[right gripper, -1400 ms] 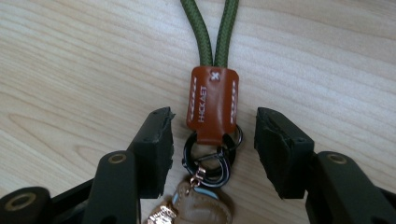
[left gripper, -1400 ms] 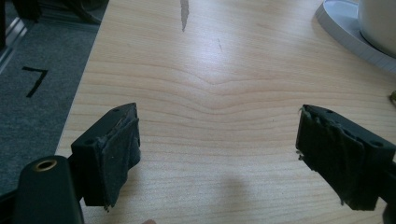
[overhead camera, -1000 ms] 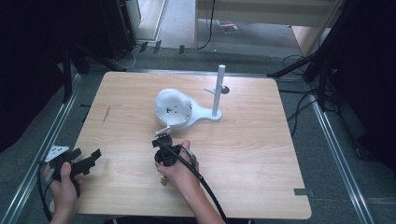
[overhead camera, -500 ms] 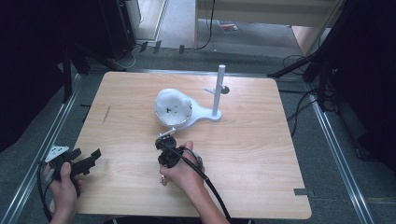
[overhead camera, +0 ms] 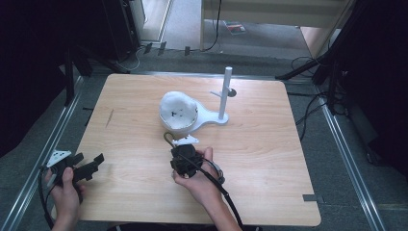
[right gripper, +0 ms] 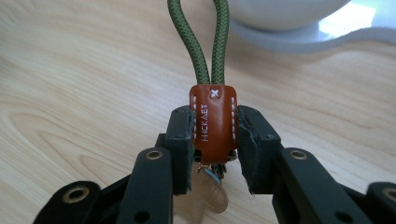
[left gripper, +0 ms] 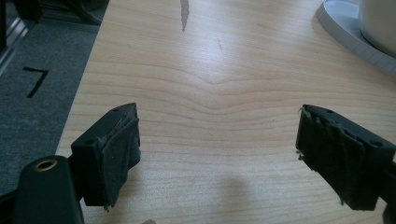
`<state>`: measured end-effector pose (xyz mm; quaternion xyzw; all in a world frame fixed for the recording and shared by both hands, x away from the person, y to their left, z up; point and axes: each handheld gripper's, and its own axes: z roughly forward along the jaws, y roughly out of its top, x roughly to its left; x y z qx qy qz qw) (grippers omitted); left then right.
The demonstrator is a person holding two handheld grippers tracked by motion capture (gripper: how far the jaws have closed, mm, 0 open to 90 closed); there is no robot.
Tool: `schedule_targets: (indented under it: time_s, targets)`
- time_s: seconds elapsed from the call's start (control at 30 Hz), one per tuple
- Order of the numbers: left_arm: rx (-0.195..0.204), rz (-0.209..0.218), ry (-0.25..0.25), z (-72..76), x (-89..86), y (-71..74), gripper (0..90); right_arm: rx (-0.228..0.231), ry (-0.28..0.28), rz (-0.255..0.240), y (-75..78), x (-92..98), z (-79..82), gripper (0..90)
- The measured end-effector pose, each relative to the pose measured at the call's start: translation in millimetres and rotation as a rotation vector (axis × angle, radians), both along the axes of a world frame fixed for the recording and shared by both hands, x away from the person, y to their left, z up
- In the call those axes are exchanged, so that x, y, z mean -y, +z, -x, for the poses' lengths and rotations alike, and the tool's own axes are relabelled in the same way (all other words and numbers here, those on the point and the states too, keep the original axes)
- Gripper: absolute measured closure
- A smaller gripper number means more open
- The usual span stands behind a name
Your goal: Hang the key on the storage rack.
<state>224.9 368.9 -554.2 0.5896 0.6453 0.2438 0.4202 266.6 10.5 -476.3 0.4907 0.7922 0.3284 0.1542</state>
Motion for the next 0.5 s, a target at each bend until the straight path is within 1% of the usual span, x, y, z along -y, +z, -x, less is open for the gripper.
schedule_targets:
  time_s: [0.03,0.07,0.17,0.2,0.3,0.33,0.37,0.5]
  targets:
    - [0.001,0.000,0.000,0.0,0.1,0.0,14.6,0.000,0.000,0.000,0.0,0.0,0.0,68.6]
    - [0.001,-0.003,-0.001,0.1,0.0,0.0,14.6,0.036,-0.007,-0.013,5.9,6.7,3.6,68.6]
    - [0.002,-0.003,0.000,0.5,0.0,0.2,14.6,0.066,-0.021,-0.034,12.6,14.6,7.5,68.6]
    - [0.002,-0.002,0.000,0.5,0.0,0.2,14.6,0.083,-0.026,-0.038,14.8,17.7,8.6,68.6]
    - [0.003,-0.004,0.000,0.5,0.1,0.2,14.6,0.106,-0.039,-0.055,21.7,26.7,10.9,68.6]
    - [0.003,-0.004,0.000,0.5,0.1,0.2,14.6,0.106,-0.039,-0.055,21.7,26.7,10.9,68.6]
    - [0.003,-0.004,0.000,0.6,0.0,0.2,14.6,0.125,-0.055,-0.066,26.2,33.0,12.0,68.6]
    - [0.006,-0.001,0.001,0.8,-0.3,0.1,14.6,0.152,-0.086,-0.090,32.8,46.8,11.3,68.6]
